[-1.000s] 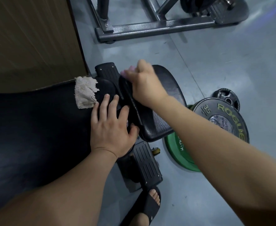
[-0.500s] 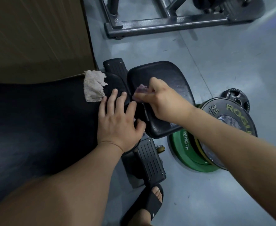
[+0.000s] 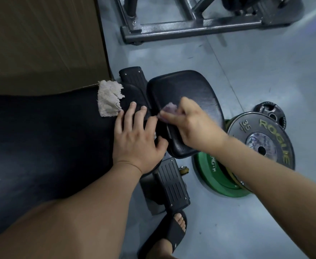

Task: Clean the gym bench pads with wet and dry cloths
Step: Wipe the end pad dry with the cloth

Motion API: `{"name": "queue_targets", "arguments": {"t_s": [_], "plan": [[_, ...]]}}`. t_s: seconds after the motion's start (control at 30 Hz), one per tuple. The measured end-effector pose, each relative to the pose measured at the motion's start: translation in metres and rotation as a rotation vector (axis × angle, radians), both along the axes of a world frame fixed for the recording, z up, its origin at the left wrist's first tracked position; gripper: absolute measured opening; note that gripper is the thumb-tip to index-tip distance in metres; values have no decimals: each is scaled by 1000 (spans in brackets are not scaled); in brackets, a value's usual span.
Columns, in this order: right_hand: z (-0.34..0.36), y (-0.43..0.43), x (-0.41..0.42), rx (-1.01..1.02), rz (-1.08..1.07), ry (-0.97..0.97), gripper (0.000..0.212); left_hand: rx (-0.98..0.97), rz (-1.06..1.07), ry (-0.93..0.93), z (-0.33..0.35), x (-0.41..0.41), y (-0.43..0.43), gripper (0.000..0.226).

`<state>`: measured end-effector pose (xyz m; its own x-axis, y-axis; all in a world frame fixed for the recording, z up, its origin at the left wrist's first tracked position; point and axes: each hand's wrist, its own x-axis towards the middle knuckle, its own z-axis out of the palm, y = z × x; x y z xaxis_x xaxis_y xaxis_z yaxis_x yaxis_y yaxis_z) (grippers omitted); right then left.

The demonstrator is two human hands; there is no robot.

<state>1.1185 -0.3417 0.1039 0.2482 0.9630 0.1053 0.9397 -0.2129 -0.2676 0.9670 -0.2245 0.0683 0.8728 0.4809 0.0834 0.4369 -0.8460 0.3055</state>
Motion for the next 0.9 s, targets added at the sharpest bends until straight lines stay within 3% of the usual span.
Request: {"name": "queue_targets", "arguments": {"t_s": [0.17, 0.4, 0.67, 0.83, 0.9], "plan": [[-1, -6, -1, 31, 30, -35, 36, -5, 0, -6, 1, 0, 1, 48], [-17, 65, 30, 206, -273, -89, 27, 3, -12, -14, 0, -1, 0, 44], [-11, 2, -1, 143, -184, -131, 31, 7, -10, -26, -2, -1, 0, 43], [-14, 51, 41, 182, -487, -185, 17, 8, -13, -5, -1, -1, -1, 44], [-14, 60, 25, 192, -535, -167, 26, 12, -14, -6, -2, -1, 0, 44]]}}
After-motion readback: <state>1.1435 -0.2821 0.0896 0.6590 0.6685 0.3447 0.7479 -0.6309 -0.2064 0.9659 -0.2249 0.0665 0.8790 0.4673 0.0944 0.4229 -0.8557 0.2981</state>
